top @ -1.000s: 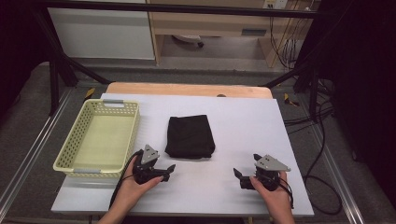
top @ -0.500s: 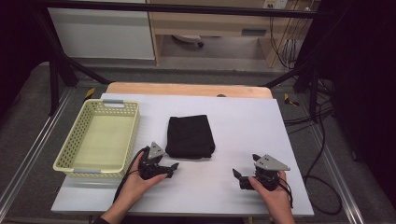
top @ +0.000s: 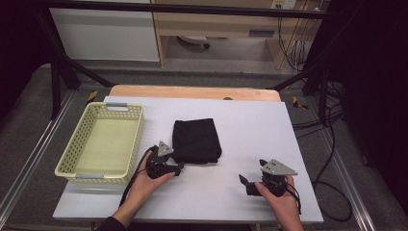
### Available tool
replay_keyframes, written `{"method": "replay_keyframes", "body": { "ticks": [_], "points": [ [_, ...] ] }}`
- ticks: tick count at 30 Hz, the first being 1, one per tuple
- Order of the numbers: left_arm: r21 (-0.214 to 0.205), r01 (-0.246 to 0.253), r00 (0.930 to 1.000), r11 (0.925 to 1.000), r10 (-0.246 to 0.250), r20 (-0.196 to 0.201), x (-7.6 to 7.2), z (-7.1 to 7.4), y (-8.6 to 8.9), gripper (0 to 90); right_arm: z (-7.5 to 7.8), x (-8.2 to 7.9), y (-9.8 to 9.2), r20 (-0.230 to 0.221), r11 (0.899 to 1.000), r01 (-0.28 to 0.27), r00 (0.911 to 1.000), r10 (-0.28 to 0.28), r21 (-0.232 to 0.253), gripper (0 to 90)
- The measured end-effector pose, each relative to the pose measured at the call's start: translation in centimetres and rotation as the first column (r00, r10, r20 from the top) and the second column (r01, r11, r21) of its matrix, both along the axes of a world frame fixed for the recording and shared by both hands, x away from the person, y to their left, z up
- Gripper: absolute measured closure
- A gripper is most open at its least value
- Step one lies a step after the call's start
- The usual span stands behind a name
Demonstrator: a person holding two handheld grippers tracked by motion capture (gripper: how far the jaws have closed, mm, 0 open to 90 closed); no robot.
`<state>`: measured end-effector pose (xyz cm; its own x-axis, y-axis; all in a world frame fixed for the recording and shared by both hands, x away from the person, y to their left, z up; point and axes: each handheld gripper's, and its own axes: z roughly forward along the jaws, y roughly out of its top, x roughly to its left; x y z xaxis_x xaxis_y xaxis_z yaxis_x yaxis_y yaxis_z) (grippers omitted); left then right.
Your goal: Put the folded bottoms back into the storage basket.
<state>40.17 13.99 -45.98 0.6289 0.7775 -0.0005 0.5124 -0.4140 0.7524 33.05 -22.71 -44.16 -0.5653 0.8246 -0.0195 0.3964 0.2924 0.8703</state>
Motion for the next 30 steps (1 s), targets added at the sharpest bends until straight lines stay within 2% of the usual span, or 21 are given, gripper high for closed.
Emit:
{"method": "replay_keyframes", "body": {
  "ticks": [3, 4, 5, 6, 7, 8, 9, 10, 13, 16, 19, 21, 22, 24, 25, 28, 30],
  "points": [
    [0.014, -0.009, 0.9999, 0.9999, 0.008, 0.014, 0.3, 0.0, -0.4, 31.9, 0.0, -0.1, 0.0, 0.002, 1.0, -0.003, 1.0, 0.003, -0.002, 5.2],
    [0.011, -0.009, 0.9998, 0.9999, 0.009, 0.021, 0.4, 0.0, -0.6, 42.7, 0.0, -0.1, 0.1, -0.001, 1.0, -0.003, 1.0, 0.003, -0.001, 5.1],
    [0.006, -0.006, 0.9997, 1.0, 0.006, 0.025, 0.4, 0.1, -0.7, 42.7, 0.0, -0.1, 0.1, -0.001, 1.0, -0.003, 1.0, 0.003, -0.001, 5.1],
    [0.002, -0.003, 0.9997, 1.0, 0.003, 0.025, 0.5, 0.1, -0.7, 53.5, 0.0, -0.1, 0.1, -0.001, 1.0, -0.006, 1.0, 0.006, -0.005, 5.1],
    [-0.003, -0.005, 0.9996, 1.0, 0.005, 0.027, 0.6, 0.1, -0.8, 53.5, 0.0, -0.1, 0.1, -0.001, 1.0, -0.006, 1.0, 0.006, -0.005, 5.1],
    [-0.013, -0.008, 0.9995, 0.9999, 0.008, 0.031, 0.6, 0.1, -0.7, 58.5, 0.0, -0.1, 0.2, -0.003, 1.0, -0.006, 1.0, 0.006, -0.004, 5.1],
    [-0.029, -0.007, 0.9995, 0.9996, 0.008, 0.03, 0.6, 0.1, -0.7, 71.0, 0.0, -0.1, 0.3, -0.002, 1.0, -0.013, 0.9999, 0.013, -0.006, 5.1],
    [-0.038, -0.007, 0.9996, 0.9992, 0.008, 0.027, 0.7, 0.1, -0.6, 71.0, 0.0, -0.1, 0.3, -0.002, 1.0, -0.013, 0.9999, 0.013, -0.006, 5.1],
    [-0.055, -0.008, 0.9998, 0.9985, 0.009, 0.017, 0.6, 0.2, -0.6, 78.7, 0.0, -0.2, 0.8, -0.012, 1.0, -0.021, 0.9997, 0.021, -0.01, 5.1],
    [-0.068, 0.004, 0.9999, 0.9977, -0.004, -0.013, 0.2, 0.5, -0.3, 79.6, 0.1, -0.4, 1.0, -0.013, 1.0, -0.029, 0.9995, 0.029, -0.011, 5.1],
    [-0.063, 0.022, 0.999, 0.9978, -0.025, -0.038, -0.7, 0.9, 0.3, 80.1, 0.3, -0.8, 1.7, -0.017, 0.999, -0.044, 0.9989, 0.044, -0.008, 5.1],
    [-0.063, 0.03, 0.9979, 0.9976, -0.034, -0.054, -1.4, 1.1, 0.9, 80.1, 0.5, -1.2, 2.9, -0.02, 0.997, -0.071, 0.9973, 0.071, -0.02, 5.1],
    [-0.066, 0.032, 0.9974, 0.9973, -0.037, -0.062, -1.8, 1.1, 1.1, 80.1, 0.5, -1.2, 2.9, -0.02, 0.997, -0.071, 0.9973, 0.071, -0.02, 5.1],
    [-0.065, 0.042, 0.9959, 0.997, -0.047, -0.078, -2.6, 1.3, 1.7, 80.1, 0.4, -1.6, 4.5, -0.035, 0.994, -0.105, 0.994, 0.104, -0.027, 5.2],
    [-0.059, 0.052, 0.9948, 0.9969, -0.057, -0.084, -3.0, 1.4, 1.9, 80.1, 0.4, -1.6, 4.5, -0.035, 0.994, -0.105, 0.994, 0.104, -0.027, 5.2],
    [-0.045, 0.072, 0.9933, 0.9964, -0.076, -0.087, -4.5, 1.6, 2.6, 80.0, 0.1, -2.4, 6.9, -0.058, 0.985, -0.168, 0.9845, 0.165, -0.046, 5.2],
    [-0.058, 0.075, 0.9917, 0.9955, -0.08, -0.1, -5.5, 1.8, 3.2, 79.9, 0.0, -2.9, 8.1, -0.067, 0.979, -0.199, 0.9785, 0.195, -0.054, 5.3]
  ]
}}
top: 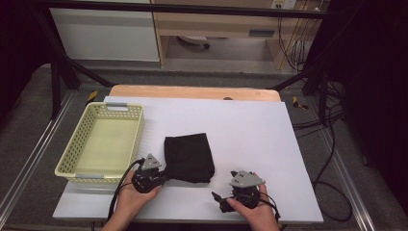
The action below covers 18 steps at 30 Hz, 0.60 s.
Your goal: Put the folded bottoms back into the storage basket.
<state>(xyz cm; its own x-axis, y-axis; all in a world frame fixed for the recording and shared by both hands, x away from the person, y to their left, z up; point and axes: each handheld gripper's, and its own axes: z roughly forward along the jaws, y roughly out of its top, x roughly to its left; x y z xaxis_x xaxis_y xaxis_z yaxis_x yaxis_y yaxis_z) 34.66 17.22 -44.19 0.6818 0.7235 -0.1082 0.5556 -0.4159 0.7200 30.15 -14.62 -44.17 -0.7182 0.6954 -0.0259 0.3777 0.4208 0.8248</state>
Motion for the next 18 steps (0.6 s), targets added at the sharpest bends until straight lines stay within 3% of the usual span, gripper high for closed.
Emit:
{"method": "replay_keyframes", "body": {
  "ticks": [5, 8, 12, 18],
  "points": [
    [0.012, 0.014, 0.9999, 0.9998, -0.014, 0.0, -2.8, 0.5, 1.1, 79.5, -0.3, -0.7, 2.0, -0.031, 0.999, -0.04, 0.9987, 0.04, 0.009, 5.5],
    [0.02, 0.017, 0.9998, 0.9996, -0.017, 0.013, -3.7, 0.5, 1.4, 78.9, -0.5, -0.8, 2.8, -0.041, 0.999, -0.052, 0.9978, 0.052, 0.001, 5.6],
    [0.038, 0.008, 0.9998, 0.9993, -0.009, 0.02, -3.6, -0.1, 1.2, 75.8, -0.7, -0.3, 4.1, -0.068, 0.999, -0.048, 0.9965, 0.049, 0.026, 6.0],
    [0.041, -0.006, 0.9994, 0.9992, 0.004, 0.034, -3.5, -0.3, 0.9, 69.3, -0.5, 0.4, 4.6, -0.073, 0.998, -0.027, 0.9968, 0.031, 0.064, 10.1]
  ]
}}
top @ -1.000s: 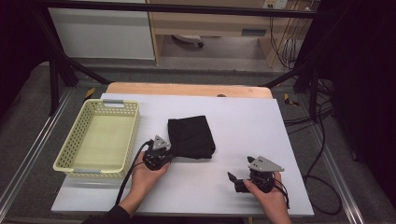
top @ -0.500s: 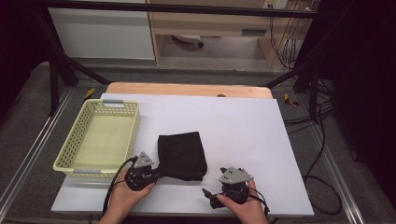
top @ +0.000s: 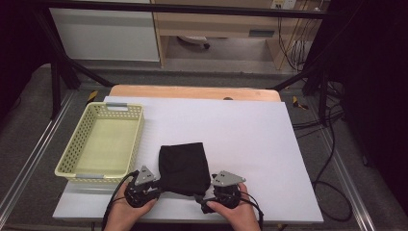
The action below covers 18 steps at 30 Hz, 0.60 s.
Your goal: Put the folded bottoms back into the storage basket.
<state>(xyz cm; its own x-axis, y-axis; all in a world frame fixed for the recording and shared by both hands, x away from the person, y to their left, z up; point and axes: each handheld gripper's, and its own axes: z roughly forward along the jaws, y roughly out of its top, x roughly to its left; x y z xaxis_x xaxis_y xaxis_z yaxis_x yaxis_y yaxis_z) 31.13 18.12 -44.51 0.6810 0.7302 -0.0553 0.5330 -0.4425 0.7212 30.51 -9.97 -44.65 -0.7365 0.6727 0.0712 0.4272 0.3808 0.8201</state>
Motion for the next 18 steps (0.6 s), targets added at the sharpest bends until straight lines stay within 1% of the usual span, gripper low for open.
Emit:
{"method": "replay_keyframes", "body": {
  "ticks": [3, 4, 5, 7, 9, 10, 11, 12, 15, 16, 17, 18],
  "points": [
    [0.009, -0.003, 1.0, 1.0, 0.003, 0.009, -0.2, -0.2, -0.4, 61.7, 0.0, 0.2, 0.1, 0.014, 1.0, 0.002, 0.9999, -0.002, -0.013, 17.5],
    [0.011, -0.004, 0.9999, 0.9999, 0.004, 0.011, -0.2, -0.2, -0.5, 58.7, 0.0, 0.2, 0.1, 0.02, 1.0, 0.005, 0.9998, -0.004, -0.016, 21.1],
    [0.012, -0.003, 0.9999, 0.9999, 0.003, 0.01, -0.2, -0.3, -0.6, 53.8, 0.0, 0.3, -0.1, 0.026, 1.0, 0.001, 0.9997, 0.0, -0.012, 28.1],
    [0.017, 0.002, 1.0, 0.9999, -0.002, 0.009, -0.2, -0.4, -0.7, 50.7, 0.0, 0.4, -0.4, 0.032, 1.0, -0.002, 0.9995, 0.003, -0.017, 34.8],
    [0.02, 0.0, 1.0, 0.9998, 0.0, 0.005, -0.2, -0.5, -0.8, 49.1, -0.1, 0.5, -0.5, 0.033, 1.0, -0.01, 0.9994, 0.011, -0.022, 36.4],
    [0.018, 0.001, 1.0, 0.9998, -0.001, 0.002, -0.1, -0.5, -0.8, 46.2, -0.4, 0.7, -0.6, 0.027, 0.999, -0.02, 0.9994, 0.021, -0.028, 40.2],
    [0.02, 0.0, 1.0, 0.9998, 0.0, 0.002, -0.1, -0.5, -0.8, 46.2, -0.4, 0.7, -0.6, 0.027, 0.999, -0.02, 0.9994, 0.021, -0.028, 40.2],
    [0.021, 0.0, 1.0, 0.9998, 0.0, 0.002, -0.1, -0.5, -0.8, 44.2, -0.6, 0.8, -0.6, 0.028, 0.999, -0.031, 0.9991, 0.032, -0.04, 41.9],
    [0.026, -0.002, 1.0, 0.9996, 0.002, 0.005, 0.1, -0.6, -0.9, 42.6, -0.8, 0.9, -0.6, 0.019, 0.998, -0.04, 0.999, 0.04, -0.039, 41.5],
    [0.028, -0.003, 1.0, 0.9996, 0.003, 0.006, 0.1, -0.7, -0.9, 41.2, -1.0, 0.9, -0.5, 0.005, 0.998, -0.05, 0.9987, 0.05, -0.028, 38.1],
    [0.027, -0.004, 1.0, 0.9996, 0.004, 0.007, 0.2, -0.7, -0.9, 41.2, -1.0, 0.9, -0.5, 0.005, 0.998, -0.05, 0.9987, 0.05, -0.028, 38.1],
    [0.025, -0.006, 1.0, 0.9997, 0.006, 0.006, 0.3, -0.7, -0.9, 40.9, -1.1, 0.9, -0.5, -0.001, 0.998, -0.055, 0.9985, 0.055, -0.023, 35.2]
  ]
}}
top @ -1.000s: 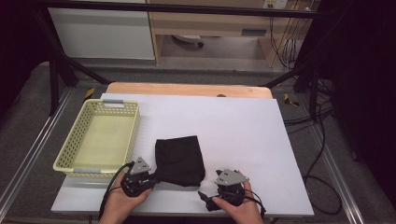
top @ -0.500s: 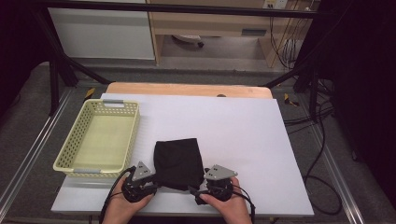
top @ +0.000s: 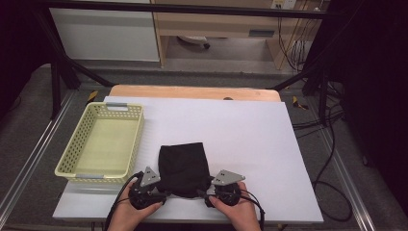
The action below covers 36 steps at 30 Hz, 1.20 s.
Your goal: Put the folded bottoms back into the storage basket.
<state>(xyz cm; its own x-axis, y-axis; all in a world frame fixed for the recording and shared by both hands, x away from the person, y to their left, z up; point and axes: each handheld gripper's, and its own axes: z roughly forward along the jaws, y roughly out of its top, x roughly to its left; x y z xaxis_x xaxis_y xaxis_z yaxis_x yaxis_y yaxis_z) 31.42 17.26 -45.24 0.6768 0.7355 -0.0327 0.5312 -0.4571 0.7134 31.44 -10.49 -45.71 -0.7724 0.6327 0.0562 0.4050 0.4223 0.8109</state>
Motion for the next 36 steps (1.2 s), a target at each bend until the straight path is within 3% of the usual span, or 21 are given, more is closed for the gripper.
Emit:
{"method": "replay_keyframes", "body": {
  "ticks": [5, 10, 14, 18, 19, 22, 25, 28, 36],
  "points": [
    [-0.003, -0.004, 1.0, 1.0, 0.004, -0.004, 0.2, 0.1, 0.1, 40.4, -0.4, 0.2, 0.3, -0.027, 1.0, 0.008, 0.9996, -0.009, -0.028, 16.0],
    [-0.002, -0.003, 1.0, 1.0, 0.003, -0.003, 0.2, 0.1, 0.1, 40.3, -0.6, 0.4, 0.7, -0.043, 0.998, 0.008, 0.999, -0.011, -0.061, 13.1],
    [-0.002, -0.003, 1.0, 1.0, 0.003, -0.001, 0.2, 0.1, 0.1, 40.2, -0.6, 0.4, 1.1, -0.033, 0.996, -0.006, 0.9995, 0.003, -0.086, 22.4],
    [-0.002, -0.003, 1.0, 1.0, 0.003, 0.001, 0.2, 0.1, 0.1, 40.0, -0.5, 0.0, 1.4, -0.003, 0.996, -0.033, 0.9994, 0.033, -0.087, 39.7],
    [-0.003, -0.003, 1.0, 1.0, 0.003, 0.0, 0.2, 0.1, 0.1, 40.0, -0.5, -0.2, 1.5, 0.012, 0.996, -0.039, 0.9991, 0.04, -0.081, 48.3],
    [-0.005, -0.004, 1.0, 1.0, 0.004, -0.001, 0.2, 0.2, 0.1, 39.9, -0.4, -0.3, 1.5, 0.024, 0.996, -0.043, 0.9987, 0.044, -0.075, 55.0],
    [-0.008, -0.003, 1.0, 1.0, 0.003, -0.001, 0.2, 0.2, 0.1, 39.9, -0.3, -0.4, 1.5, 0.039, 0.996, -0.051, 0.9978, 0.054, -0.068, 67.2],
    [-0.009, -0.001, 1.0, 1.0, 0.001, -0.003, 0.1, 0.3, 0.1, 39.8, -0.2, -0.4, 1.6, 0.049, 0.996, -0.058, 0.9969, 0.061, -0.07, 72.1],
    [-0.025, 0.003, 0.9998, 0.9997, -0.004, -0.017, -0.2, 0.6, 0.3, 37.9, 0.1, -1.3, 1.9, 0.043, 0.994, -0.07, 0.9963, 0.074, -0.078, 73.9]
  ]
}}
